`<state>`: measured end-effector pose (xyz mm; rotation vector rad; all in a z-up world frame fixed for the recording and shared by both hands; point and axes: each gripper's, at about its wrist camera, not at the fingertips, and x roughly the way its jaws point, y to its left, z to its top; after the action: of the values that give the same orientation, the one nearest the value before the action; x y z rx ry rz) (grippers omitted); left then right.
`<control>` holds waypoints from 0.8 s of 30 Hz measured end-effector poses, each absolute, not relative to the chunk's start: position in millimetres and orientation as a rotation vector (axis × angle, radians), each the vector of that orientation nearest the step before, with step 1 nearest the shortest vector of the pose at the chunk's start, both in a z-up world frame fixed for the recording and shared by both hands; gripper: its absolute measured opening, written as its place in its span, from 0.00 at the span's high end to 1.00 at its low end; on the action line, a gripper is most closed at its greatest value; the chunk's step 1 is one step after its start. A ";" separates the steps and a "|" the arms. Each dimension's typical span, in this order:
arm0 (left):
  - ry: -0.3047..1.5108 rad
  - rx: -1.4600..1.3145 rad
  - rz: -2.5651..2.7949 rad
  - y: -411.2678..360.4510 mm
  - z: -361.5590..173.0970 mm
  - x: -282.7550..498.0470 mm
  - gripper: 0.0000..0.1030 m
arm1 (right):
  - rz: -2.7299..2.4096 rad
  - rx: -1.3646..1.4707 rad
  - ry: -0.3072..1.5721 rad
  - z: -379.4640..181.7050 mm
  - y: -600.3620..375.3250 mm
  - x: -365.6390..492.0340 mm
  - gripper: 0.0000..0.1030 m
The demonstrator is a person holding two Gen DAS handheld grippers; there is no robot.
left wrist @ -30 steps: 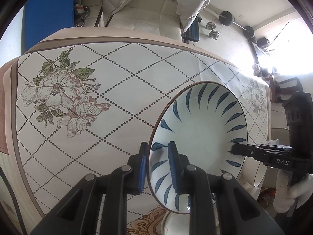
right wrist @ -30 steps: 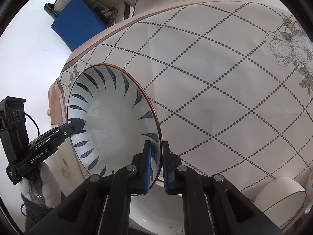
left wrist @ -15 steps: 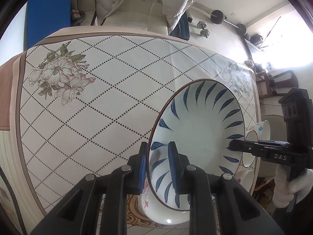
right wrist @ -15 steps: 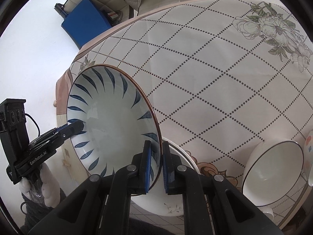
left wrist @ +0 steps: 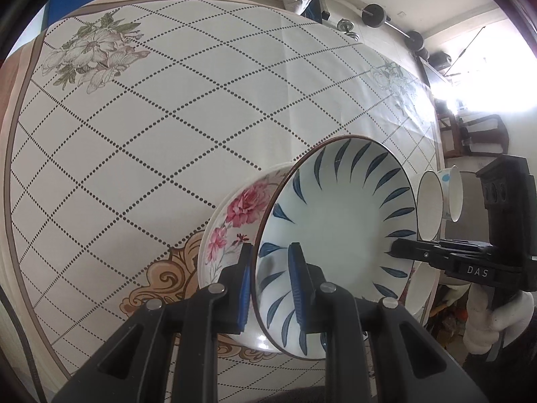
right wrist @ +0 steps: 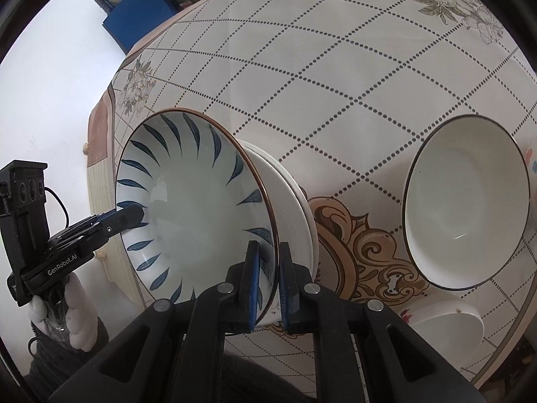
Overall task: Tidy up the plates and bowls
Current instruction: 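Lower the blue-leaf plate onto the pink-flower plate stack and open both tools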
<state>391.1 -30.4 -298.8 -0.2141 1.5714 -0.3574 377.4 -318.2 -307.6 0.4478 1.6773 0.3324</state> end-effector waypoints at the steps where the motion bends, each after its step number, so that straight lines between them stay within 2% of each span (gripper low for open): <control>1: 1.579 -0.218 -0.354 -29.8 -302.0 389.7 0.83 | 0.334 0.448 1.686 -311.4 -318.0 373.2 0.89; 12: 1.632 -0.194 -0.309 -29.8 -326.5 372.9 0.83 | 0.330 0.426 1.743 -346.9 -299.7 357.6 0.89; 24: 1.680 -0.139 -0.257 -37.3 -342.8 362.6 0.83 | 0.296 0.358 1.762 -357.8 -276.9 363.7 0.89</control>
<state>362.6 -37.3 -342.8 -0.1386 1.6799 -0.2573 363.7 -276.9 -357.8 0.3581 1.7625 0.2957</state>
